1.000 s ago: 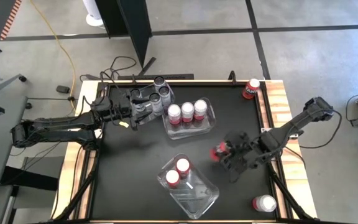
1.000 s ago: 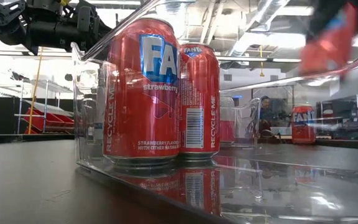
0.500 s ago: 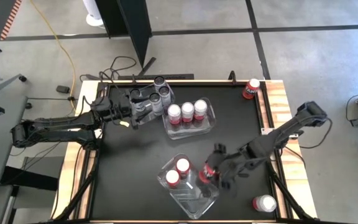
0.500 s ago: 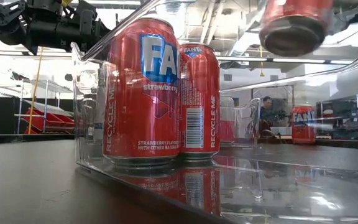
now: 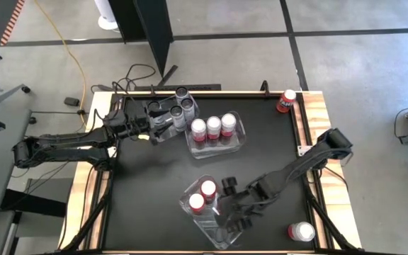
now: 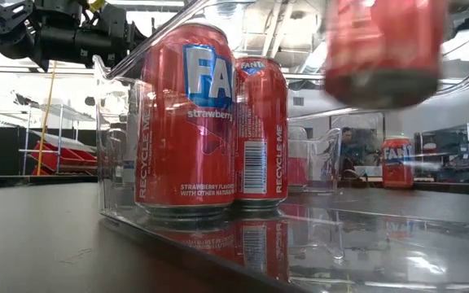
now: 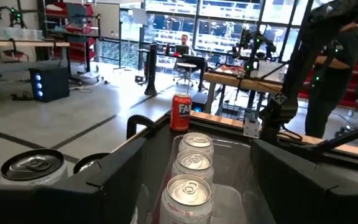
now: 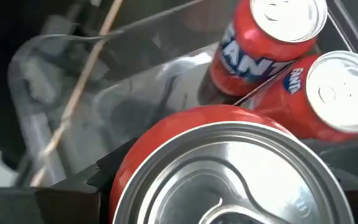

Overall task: Sort soda cans
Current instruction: Put the bottom orange soda can in the bottom transparent bin

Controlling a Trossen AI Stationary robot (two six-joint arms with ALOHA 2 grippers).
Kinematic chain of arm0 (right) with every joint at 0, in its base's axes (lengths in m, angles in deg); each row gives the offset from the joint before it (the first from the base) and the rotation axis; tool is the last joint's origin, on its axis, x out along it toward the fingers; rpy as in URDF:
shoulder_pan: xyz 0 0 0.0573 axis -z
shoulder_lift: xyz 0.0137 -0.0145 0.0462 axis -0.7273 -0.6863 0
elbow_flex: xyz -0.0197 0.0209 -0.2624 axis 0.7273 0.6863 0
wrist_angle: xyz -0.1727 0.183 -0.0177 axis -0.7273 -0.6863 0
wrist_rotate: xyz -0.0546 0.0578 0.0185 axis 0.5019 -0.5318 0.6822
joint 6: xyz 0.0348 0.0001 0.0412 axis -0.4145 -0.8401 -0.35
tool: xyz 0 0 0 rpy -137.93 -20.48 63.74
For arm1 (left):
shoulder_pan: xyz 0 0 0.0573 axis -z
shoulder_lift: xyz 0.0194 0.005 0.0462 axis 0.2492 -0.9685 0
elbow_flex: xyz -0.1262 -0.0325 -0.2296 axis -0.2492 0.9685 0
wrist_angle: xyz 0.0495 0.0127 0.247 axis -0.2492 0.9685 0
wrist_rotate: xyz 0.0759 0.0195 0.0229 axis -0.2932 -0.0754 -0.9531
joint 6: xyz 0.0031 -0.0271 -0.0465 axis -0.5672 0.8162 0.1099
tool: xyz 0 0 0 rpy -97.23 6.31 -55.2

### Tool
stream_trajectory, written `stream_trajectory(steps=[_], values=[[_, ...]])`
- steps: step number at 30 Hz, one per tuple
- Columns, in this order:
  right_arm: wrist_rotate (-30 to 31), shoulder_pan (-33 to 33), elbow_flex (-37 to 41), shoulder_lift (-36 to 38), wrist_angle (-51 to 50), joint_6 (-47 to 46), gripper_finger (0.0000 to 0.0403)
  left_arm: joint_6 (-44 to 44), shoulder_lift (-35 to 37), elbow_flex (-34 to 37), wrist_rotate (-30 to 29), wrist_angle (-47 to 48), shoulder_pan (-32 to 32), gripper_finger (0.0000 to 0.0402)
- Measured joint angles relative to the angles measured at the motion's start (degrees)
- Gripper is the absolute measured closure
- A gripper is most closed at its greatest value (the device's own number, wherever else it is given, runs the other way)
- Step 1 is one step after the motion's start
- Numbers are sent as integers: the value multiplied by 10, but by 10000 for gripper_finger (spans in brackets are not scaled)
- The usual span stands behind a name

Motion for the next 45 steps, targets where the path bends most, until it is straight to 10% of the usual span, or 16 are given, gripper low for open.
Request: stream_trajectory(steps=[45], values=[[2,38,-112,-109,-80,-110,26,-8,0,0,35,27,0,121]])
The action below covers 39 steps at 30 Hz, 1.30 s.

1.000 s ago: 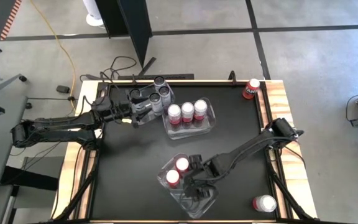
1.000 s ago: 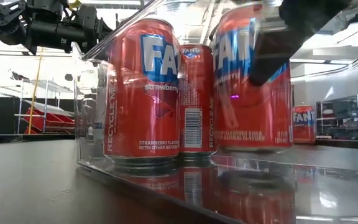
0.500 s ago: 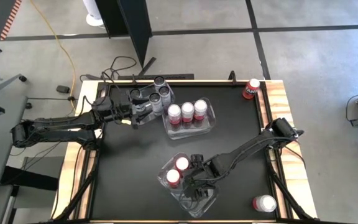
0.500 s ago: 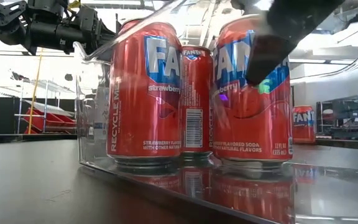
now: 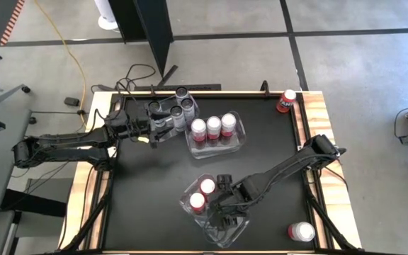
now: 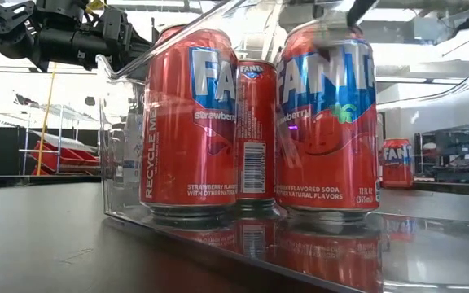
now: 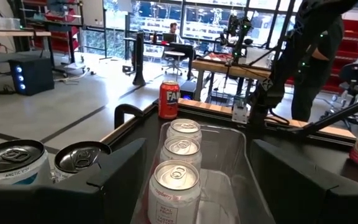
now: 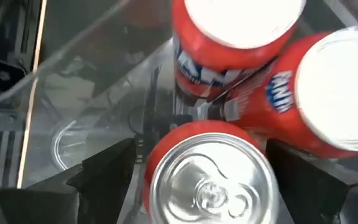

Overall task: Sort soda cans
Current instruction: Put the bottom orange soda can in the bottom transparent bin, then put the orange soda can in the bottom transparent bin

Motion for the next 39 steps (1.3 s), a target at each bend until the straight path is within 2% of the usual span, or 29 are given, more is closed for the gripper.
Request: stream_trajectory(steps=[16,20,25,32,36,39], values=[[9,-12,-110,0,-118,1,30,-10,0,0,17,0,0,121],[54,-15,-149,0,-159,11,31,-16,0,0,17,-1,0,121],[161,-9,-179,1,-220,15,31,-16,0,0,17,-1,0,121],[244,45,-160,43,-263,11,31,-25,0,0,30,-1,0,121],[261,92,-106,108,-246,10,31,-27,0,0,32,-1,0,121],[265,134,-32,177,-198,11,31,-26,0,0,32,-1,0,121]])
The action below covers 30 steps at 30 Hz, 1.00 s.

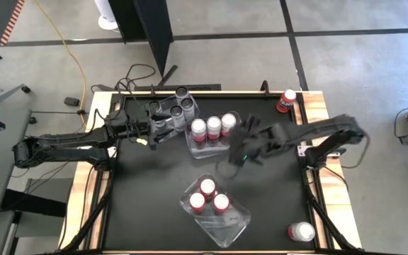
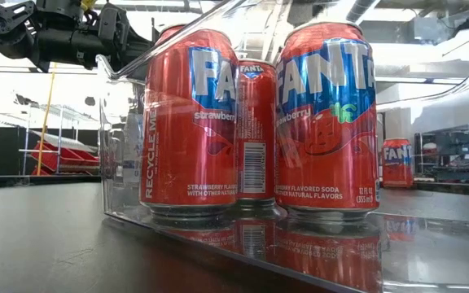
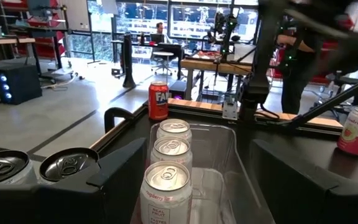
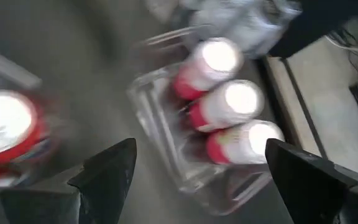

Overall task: Sort soda cans
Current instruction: Put the orange soda can in the bottom transparent bin

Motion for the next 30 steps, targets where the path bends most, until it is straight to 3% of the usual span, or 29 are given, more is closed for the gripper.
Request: stream_trajectory(steps=[5,9,13,17,22,30], values=[[24,65,167,142,92,1,31,1,0,0,11,0,0,121],[90,111,283,266,140,-47,31,3,0,0,13,0,0,121],[138,160,356,375,145,-125,31,4,0,0,13,0,0,121],[144,223,397,445,145,-188,31,4,0,0,13,-1,0,121],[125,317,415,456,147,-228,31,4,0,0,13,-1,0,121],[49,493,416,360,164,-262,31,2,0,0,14,0,0,121]])
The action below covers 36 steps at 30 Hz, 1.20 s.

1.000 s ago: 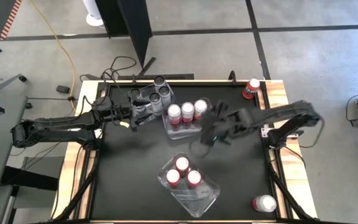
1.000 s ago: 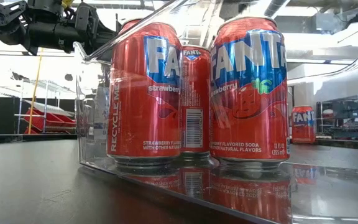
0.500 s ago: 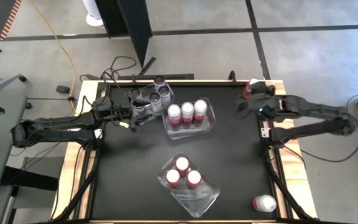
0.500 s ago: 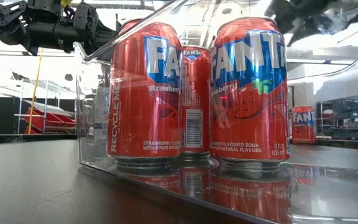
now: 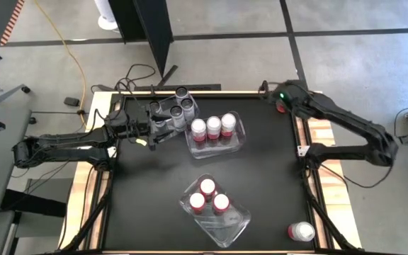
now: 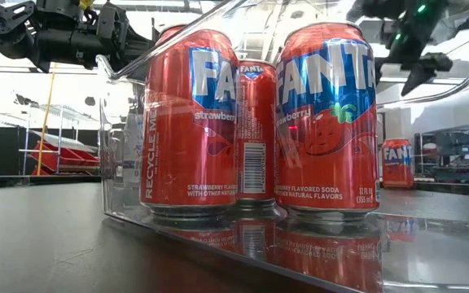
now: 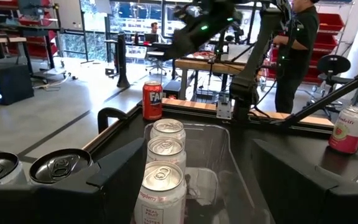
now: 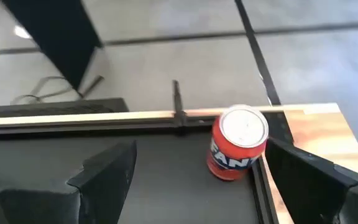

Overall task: Sort soda cans
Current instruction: Put the orange soda can in the bottom transparent bin

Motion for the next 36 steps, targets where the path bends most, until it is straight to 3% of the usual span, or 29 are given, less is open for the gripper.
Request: stream_trajectory(steps=[8,18,26,36], values=[[-105,130,-3,-103,58,3,31,0,0,0,14,1,0,121],[-83,148,-70,-184,-6,-91,31,1,0,0,16,0,0,121],[-43,146,-73,-226,-64,-188,31,-6,0,0,16,4,0,121],[-10,148,-73,-256,-65,-252,31,-28,0,0,16,-11,0,121]])
